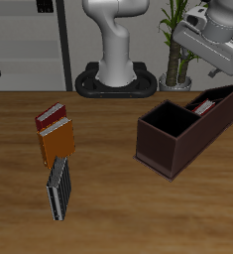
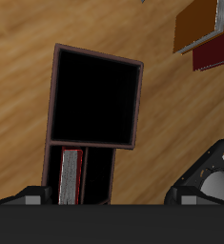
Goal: Place the left red book into the left desk caddy's back compartment and place the striped book into the left desk caddy's left compartment and place the right red book into the left desk caddy's front compartment
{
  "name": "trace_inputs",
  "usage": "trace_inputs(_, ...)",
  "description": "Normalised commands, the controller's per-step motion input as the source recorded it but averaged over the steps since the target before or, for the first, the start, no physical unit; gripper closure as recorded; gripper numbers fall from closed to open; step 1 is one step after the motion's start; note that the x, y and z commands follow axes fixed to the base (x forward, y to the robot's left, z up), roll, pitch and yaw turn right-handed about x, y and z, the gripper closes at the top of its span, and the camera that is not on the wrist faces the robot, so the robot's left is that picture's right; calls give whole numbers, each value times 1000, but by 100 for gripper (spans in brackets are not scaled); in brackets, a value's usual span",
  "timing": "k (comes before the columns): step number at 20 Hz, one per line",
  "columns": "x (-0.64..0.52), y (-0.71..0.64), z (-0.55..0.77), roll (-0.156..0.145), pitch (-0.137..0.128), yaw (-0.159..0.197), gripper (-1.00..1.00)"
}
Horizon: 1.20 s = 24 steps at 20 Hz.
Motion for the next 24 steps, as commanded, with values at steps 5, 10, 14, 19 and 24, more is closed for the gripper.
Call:
trace_inputs(5,357,-332,46,-13,-19,173,-100)
trace_inputs(10,391,-380,-6,-84,9,114,-100)
trace_inputs(14,338,-290,-35,-15,20,129,-100)
trace_inputs(19,273,-332,21,2,7,90,-100)
trace_inputs(24,212,-326,-15,71,3,27,-100)
